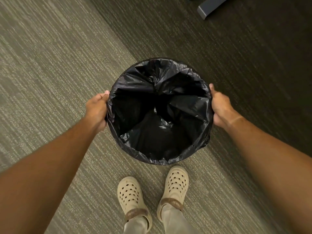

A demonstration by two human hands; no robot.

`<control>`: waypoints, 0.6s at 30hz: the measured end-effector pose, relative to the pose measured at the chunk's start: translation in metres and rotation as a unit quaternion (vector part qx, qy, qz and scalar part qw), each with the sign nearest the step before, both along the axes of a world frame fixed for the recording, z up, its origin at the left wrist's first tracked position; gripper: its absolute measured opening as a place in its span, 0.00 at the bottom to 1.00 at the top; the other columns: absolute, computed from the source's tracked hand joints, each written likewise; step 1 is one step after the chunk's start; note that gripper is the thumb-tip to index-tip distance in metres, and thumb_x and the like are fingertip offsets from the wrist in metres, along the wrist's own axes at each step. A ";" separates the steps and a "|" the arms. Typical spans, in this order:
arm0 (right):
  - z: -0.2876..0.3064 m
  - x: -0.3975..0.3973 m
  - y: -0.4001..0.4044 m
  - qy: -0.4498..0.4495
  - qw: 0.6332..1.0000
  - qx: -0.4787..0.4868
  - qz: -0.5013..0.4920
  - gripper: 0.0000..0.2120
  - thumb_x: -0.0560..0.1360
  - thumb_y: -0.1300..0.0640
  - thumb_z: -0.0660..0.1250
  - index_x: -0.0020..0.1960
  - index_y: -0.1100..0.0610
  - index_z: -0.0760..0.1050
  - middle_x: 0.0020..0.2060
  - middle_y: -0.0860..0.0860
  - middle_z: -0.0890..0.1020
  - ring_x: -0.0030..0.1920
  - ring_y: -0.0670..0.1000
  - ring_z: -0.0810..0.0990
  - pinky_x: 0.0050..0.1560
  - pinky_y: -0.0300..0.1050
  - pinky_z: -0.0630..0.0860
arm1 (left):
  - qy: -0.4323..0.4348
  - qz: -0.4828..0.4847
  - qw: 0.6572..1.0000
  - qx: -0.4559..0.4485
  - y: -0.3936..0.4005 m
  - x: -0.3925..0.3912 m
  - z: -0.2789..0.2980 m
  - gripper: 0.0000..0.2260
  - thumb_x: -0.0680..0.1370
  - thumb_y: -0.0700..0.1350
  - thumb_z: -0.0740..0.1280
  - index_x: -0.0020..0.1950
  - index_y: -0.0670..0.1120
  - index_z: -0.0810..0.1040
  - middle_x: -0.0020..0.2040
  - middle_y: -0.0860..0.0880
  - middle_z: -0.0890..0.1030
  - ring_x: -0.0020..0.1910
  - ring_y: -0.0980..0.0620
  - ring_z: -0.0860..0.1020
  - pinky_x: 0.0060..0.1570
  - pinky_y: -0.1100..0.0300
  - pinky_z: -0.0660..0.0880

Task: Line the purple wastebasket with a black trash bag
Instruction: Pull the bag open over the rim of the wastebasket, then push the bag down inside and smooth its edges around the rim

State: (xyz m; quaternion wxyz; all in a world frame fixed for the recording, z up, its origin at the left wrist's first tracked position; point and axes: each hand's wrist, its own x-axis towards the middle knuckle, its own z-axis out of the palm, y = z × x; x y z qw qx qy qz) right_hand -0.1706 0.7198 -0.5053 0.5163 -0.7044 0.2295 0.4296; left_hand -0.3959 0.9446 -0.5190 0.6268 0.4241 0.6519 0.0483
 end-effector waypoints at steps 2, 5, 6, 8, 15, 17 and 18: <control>0.000 0.003 -0.001 -0.008 1.000 -0.007 -0.003 0.19 0.79 0.44 0.62 0.58 0.57 0.79 0.48 0.55 0.86 0.47 0.55 0.86 0.51 0.53 0.82 | 0.015 -0.003 1.000 -0.003 0.002 0.001 0.001 0.08 0.81 0.44 0.63 0.48 0.44 0.81 0.46 0.44 0.84 0.42 0.51 0.84 0.48 0.52 0.82; 0.001 -0.004 -0.014 -0.113 0.991 -0.075 -0.016 0.19 0.79 0.40 0.59 0.48 0.55 0.78 0.46 0.54 0.84 0.46 0.54 0.83 0.49 0.48 0.81 | 0.084 -0.007 0.993 0.086 -0.003 -0.005 0.011 0.14 0.80 0.54 0.62 0.53 0.45 0.79 0.49 0.48 0.82 0.47 0.53 0.80 0.54 0.53 0.77; 0.001 -0.010 -0.021 -0.125 0.987 -0.103 -0.015 0.23 0.76 0.36 0.58 0.46 0.54 0.79 0.47 0.55 0.84 0.47 0.55 0.83 0.51 0.51 0.80 | 0.092 -0.013 0.988 0.121 -0.011 -0.009 0.019 0.15 0.81 0.55 0.59 0.52 0.46 0.78 0.47 0.50 0.79 0.46 0.54 0.77 0.54 0.54 0.75; -0.007 -0.027 -0.037 -0.098 0.986 -0.134 -0.031 0.30 0.68 0.28 0.55 0.45 0.52 0.80 0.50 0.55 0.84 0.52 0.58 0.82 0.59 0.59 0.77 | 0.087 -0.037 0.987 0.133 -0.034 -0.014 0.031 0.16 0.83 0.55 0.54 0.52 0.47 0.76 0.50 0.47 0.77 0.49 0.52 0.75 0.59 0.50 0.74; 0.001 -0.054 -0.027 -0.068 0.980 -0.184 -0.039 0.26 0.80 0.39 0.48 0.58 0.56 0.76 0.62 0.56 0.78 0.62 0.60 0.75 0.66 0.53 0.70 | 0.152 -0.076 0.975 0.141 -0.058 -0.011 0.041 0.24 0.84 0.56 0.49 0.72 0.41 0.68 0.66 0.41 0.73 0.66 0.43 0.71 0.64 0.50 0.70; 0.021 -0.049 -0.030 -0.205 0.932 -0.292 0.065 0.21 0.82 0.44 0.50 0.60 0.58 0.72 0.59 0.57 0.76 0.61 0.61 0.73 0.61 0.51 0.68 | 0.192 -0.136 0.927 0.292 -0.053 -0.012 0.054 0.17 0.84 0.50 0.54 0.65 0.40 0.71 0.58 0.43 0.74 0.56 0.48 0.72 0.54 0.56 0.71; 0.034 -0.047 -0.029 -0.301 0.896 -0.304 0.121 0.17 0.81 0.47 0.53 0.59 0.57 0.72 0.56 0.57 0.75 0.59 0.60 0.72 0.58 0.51 0.67 | 0.191 -0.179 0.895 0.360 -0.052 -0.010 0.064 0.15 0.83 0.48 0.57 0.64 0.41 0.72 0.57 0.44 0.73 0.55 0.51 0.70 0.54 0.58 0.69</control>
